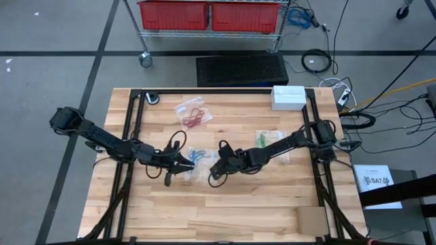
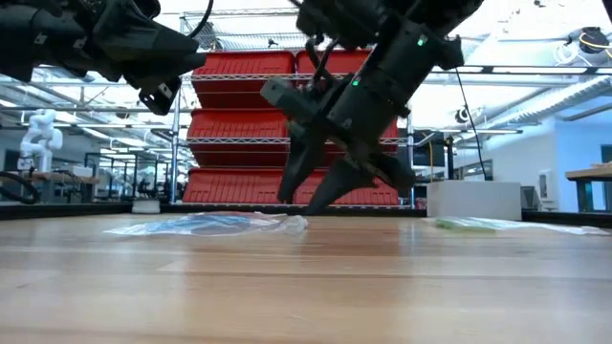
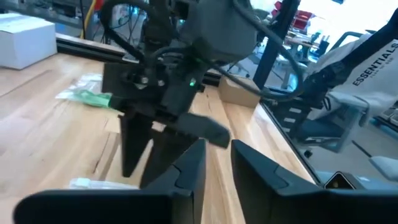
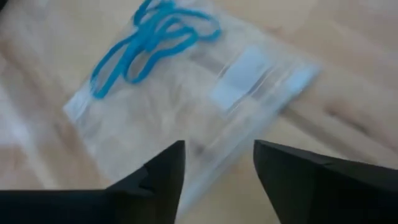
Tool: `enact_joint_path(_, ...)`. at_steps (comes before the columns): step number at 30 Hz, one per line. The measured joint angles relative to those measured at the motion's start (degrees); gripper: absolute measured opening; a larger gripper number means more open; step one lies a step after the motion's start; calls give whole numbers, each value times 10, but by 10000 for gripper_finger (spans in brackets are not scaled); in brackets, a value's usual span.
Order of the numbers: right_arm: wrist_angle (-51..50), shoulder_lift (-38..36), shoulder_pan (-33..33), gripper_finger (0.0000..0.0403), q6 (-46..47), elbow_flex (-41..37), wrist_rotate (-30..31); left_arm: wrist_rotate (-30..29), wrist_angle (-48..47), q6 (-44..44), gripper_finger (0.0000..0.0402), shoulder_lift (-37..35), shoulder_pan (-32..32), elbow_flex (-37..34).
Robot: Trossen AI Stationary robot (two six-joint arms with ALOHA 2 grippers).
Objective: Sort rubber bands
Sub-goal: Close the zip bag
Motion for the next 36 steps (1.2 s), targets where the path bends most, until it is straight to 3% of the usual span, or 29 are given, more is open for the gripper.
enact_joint_path(3,18,12,-8,192,4,0,13,-4,0,0,86,0,0,0)
enact_joint_path(7,76,44,-19,181,4,0,-9,-7,0,0,89,0,0,0)
enact_joint_path(13,111,75,-26,106,-11,3,-3,-7,-3,0,89,0,0,0)
enact_joint_path(17,102,65,-21,29,-71,1,24,-8,-2,0,88,0,0,0)
enact_joint_path(19,92,53,-19,9,-108,-1,41,-14,-2,0,88,0,0,0)
enact_joint_path(36,14,-115,50,1,-376,0,84,-28,-42,4,99,0,27,0)
